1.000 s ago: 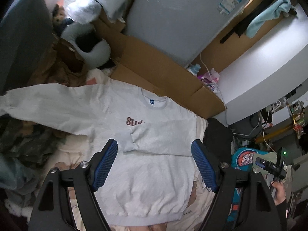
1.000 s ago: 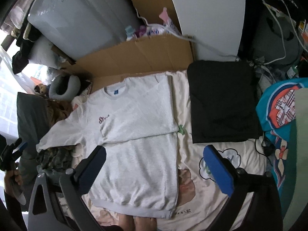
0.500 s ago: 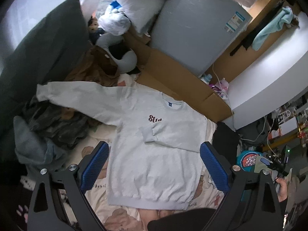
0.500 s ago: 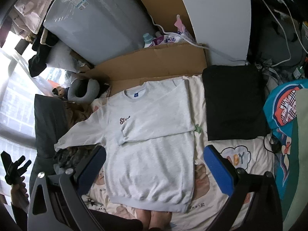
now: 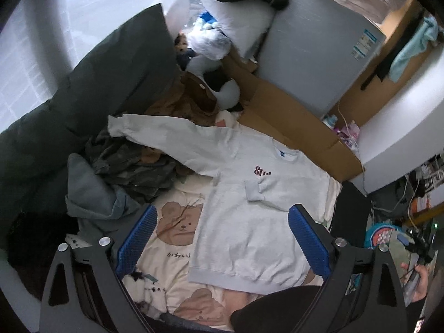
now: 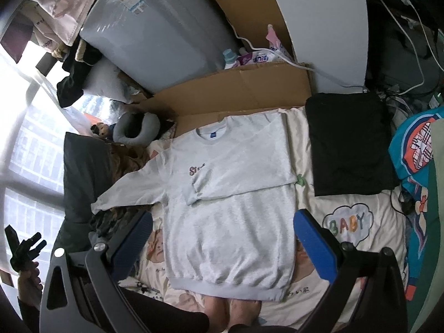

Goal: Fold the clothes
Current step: 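Move both open tools above the sweatshirt toward the unfolded sleeve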

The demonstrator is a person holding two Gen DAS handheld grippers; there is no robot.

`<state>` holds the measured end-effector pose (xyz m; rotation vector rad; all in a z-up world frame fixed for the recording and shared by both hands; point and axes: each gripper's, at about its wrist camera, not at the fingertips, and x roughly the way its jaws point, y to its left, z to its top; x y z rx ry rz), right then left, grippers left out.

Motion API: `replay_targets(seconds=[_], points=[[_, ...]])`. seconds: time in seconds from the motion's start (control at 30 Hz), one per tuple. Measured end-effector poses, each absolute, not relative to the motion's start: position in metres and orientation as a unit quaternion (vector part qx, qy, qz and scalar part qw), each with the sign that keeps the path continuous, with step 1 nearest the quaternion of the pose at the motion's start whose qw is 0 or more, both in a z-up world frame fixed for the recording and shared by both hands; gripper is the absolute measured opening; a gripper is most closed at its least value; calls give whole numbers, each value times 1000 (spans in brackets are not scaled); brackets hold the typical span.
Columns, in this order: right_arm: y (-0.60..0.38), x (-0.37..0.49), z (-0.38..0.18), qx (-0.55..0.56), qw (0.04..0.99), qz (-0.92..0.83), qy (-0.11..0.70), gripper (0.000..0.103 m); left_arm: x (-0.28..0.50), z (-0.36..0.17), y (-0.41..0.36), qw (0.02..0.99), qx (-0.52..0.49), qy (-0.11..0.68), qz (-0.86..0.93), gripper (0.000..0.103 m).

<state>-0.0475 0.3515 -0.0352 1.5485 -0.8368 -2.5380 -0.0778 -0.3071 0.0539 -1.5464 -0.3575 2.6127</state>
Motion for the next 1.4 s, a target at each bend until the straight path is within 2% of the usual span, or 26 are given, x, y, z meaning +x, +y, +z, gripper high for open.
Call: replay_targets(seconds=[0.57,1.4], points=[[301,-69,-30,483,50,-829,-277,102,-106,39,-366,33,-494,-136,858,96],[227,-153,-97,510,45,-820,-254,102,-184,-42,-447,10,-481,-167,861,96]])
